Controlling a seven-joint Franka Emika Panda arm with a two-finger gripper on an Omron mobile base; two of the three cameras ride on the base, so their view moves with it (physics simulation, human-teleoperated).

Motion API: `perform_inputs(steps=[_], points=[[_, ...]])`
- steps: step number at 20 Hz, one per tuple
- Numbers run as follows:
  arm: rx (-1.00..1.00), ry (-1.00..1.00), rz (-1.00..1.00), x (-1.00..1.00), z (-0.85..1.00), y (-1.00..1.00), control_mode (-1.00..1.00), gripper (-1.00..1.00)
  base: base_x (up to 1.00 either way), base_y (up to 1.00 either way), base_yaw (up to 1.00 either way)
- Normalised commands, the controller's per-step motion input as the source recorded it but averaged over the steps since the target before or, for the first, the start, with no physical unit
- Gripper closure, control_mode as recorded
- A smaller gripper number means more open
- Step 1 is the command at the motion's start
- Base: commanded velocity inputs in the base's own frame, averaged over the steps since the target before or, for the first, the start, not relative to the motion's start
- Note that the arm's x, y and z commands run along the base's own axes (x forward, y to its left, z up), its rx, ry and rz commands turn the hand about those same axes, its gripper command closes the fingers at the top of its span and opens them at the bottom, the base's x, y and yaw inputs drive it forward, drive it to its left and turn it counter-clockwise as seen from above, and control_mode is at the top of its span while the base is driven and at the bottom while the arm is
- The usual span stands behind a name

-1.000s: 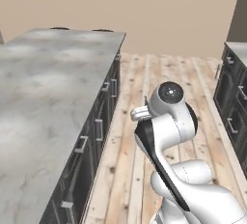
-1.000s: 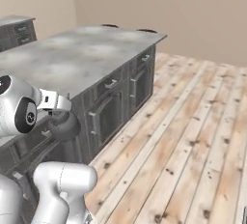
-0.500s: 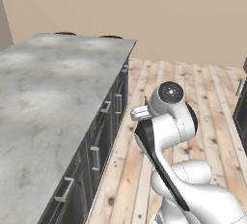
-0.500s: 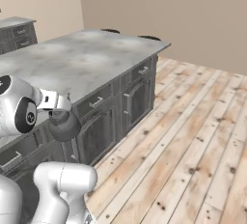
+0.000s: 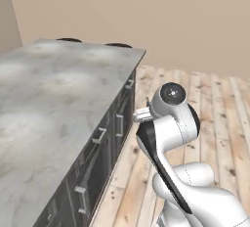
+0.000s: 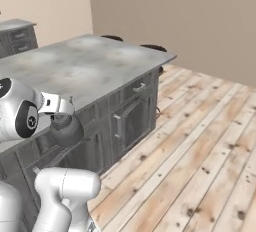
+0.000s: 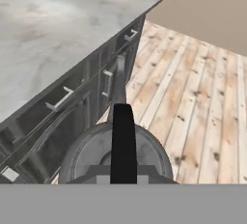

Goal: The kettle is done boiling. Turn off the stove, then wait for 300 timesteps before moving the kettle to the dining table.

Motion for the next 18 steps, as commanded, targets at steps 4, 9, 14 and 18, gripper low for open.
perform_inputs(steps=[4,9,14,18], points=[[0.00,0.00,0.00,0.00,0.00,0.00,1.00,1.00,0.71,-0.72,0.24],[0.00,0.00,0.00,0.00,0.00,0.00,1.00,1.00,0.62,-0.73,0.28],[0.00,0.00,0.00,0.00,0.00,0.00,1.00,1.00,0.57,-0.74,0.29],[0.00,0.00,0.00,0.00,0.00,0.00,1.00,1.00,0.55,-0.75,0.29]])
